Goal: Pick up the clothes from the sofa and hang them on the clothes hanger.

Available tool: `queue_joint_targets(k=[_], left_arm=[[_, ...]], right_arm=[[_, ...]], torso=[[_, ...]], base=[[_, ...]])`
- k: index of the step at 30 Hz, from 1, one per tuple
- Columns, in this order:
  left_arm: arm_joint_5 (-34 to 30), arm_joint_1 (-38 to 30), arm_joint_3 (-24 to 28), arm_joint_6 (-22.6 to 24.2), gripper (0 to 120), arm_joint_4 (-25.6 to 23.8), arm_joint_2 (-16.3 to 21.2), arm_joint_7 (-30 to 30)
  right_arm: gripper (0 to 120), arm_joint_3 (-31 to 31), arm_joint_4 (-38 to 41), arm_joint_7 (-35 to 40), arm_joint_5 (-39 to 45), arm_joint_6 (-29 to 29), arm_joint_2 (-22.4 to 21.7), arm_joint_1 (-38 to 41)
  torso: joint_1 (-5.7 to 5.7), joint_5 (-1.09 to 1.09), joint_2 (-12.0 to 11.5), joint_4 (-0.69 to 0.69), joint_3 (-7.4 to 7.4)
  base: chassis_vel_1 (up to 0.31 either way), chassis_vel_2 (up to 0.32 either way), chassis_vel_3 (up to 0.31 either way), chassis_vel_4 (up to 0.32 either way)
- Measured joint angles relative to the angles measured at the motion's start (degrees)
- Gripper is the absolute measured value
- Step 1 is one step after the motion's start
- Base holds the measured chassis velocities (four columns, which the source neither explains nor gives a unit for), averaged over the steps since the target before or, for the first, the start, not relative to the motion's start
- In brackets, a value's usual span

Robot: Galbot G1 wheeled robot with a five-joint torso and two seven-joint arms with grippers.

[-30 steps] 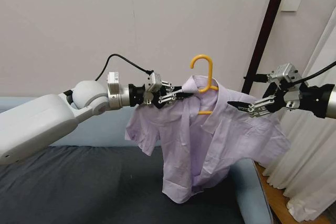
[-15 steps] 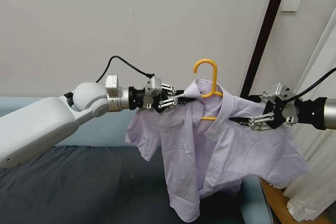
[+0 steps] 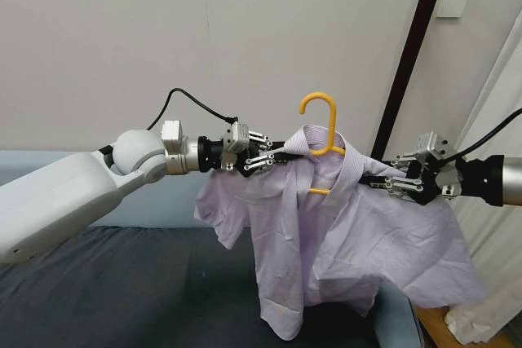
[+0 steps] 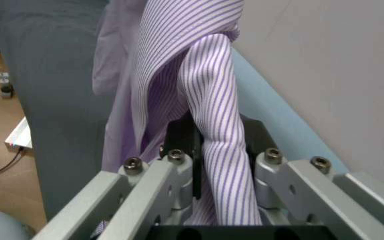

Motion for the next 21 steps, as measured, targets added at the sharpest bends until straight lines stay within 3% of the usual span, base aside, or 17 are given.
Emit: queue_joint_targets(k=[10, 14, 21], left_arm=[[2.5, 0.6, -0.4, -0.2, 14, -0.6, 0.3, -4.3], [4.1, 1.6, -1.6, -0.1, 32, -0.5, 0.8, -8.4], [4.4, 1.7, -2.8, 0.0, 53, -0.2, 1.4, -8.5]], right_arm=[[6, -1.4, 0.7, 1.5, 0.0, 1.9, 0.3, 0.7], [5, -2.3, 1.7, 6.3, 0.6, 0.6, 1.1, 1.2], [5, -2.6, 2.7, 15.1, 3.6, -0.6, 1.7, 0.9]], torso=[[0.00, 0.01, 0.0, 0.00, 0.00], [0.00, 0.00, 0.0, 0.00, 0.00], [0.00, 0.01, 0.0, 0.00, 0.00]], base=[[0.000, 0.000, 0.000, 0.000], [0.000, 0.000, 0.000, 0.000], [0.000, 0.000, 0.000, 0.000]])
